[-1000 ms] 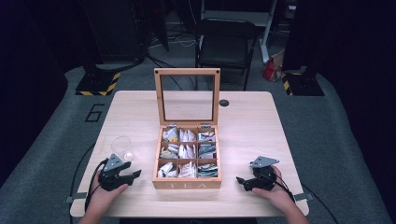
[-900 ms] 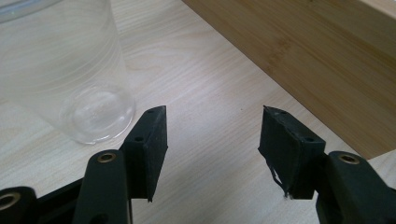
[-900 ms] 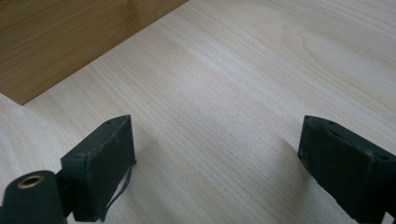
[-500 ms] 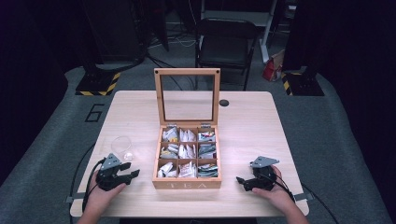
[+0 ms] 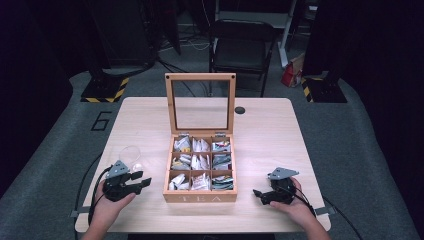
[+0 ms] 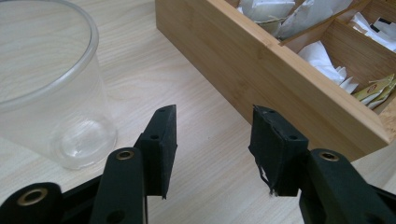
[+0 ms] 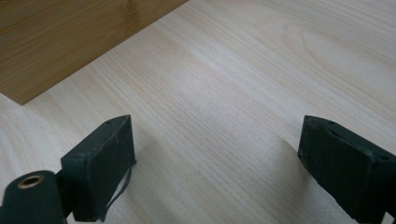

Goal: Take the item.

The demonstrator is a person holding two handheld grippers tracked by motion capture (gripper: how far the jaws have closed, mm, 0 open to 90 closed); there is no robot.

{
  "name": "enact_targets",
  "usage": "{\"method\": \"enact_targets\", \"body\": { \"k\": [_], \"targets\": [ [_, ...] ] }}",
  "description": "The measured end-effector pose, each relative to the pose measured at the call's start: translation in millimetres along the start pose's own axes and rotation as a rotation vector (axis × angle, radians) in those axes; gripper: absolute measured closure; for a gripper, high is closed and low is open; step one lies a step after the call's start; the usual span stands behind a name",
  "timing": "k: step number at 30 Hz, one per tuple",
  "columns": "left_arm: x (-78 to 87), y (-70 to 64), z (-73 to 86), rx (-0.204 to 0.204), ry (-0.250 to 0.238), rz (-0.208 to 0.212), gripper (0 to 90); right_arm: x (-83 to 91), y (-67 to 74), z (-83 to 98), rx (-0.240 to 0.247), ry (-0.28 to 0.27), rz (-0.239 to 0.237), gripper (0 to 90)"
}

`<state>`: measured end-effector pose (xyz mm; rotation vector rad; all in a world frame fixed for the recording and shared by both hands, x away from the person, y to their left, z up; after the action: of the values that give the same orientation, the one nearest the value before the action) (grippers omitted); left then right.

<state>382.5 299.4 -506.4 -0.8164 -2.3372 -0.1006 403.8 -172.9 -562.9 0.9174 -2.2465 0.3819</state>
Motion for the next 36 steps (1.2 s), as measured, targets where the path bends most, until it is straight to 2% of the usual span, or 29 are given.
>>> {"method": "enact_targets", "body": {
  "k": [6,11,14,25,32,35,36],
  "targets": [
    [1.3,-0.9,-7.4,-0.019,-0.005,-0.006,52.8,0.0,0.0,0.0,0.001,0.001,0.000,10.1],
    [1.7,-1.7,-13.6,-0.018,-0.010,0.002,52.6,0.0,0.0,0.0,0.001,0.001,0.000,10.1],
    [0.3,-3.1,-16.9,-0.035,-0.019,-0.006,52.0,0.0,0.0,0.0,0.001,0.001,0.000,10.1],
    [-0.8,-10.6,-30.5,-0.071,-0.002,0.015,50.8,0.0,0.0,0.0,0.001,0.001,0.000,10.1],
    [-3.8,-13.3,-36.4,-0.070,0.008,0.018,51.0,0.0,0.0,0.0,0.001,0.001,0.000,10.1],
    [-5.7,-15.1,-40.2,-0.070,-0.001,0.019,51.3,0.0,0.0,0.0,0.000,0.001,0.000,10.1],
    [-5.3,-15.8,-41.2,-0.068,0.010,0.030,51.6,0.0,0.0,0.0,0.001,0.001,0.000,10.1]
  ]
}}
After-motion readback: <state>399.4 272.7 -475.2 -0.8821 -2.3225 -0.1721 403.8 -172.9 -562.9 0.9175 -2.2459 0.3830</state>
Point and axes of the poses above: each handheld gripper's, and its own axes: x roughly backward along the jaws, z roughly out of its underside, y roughly to its left, the point moved 5 cm from there along -x, roughly forward along the jaws, and after that the axes turned 2 degrees about x, right-handed, at the moved point
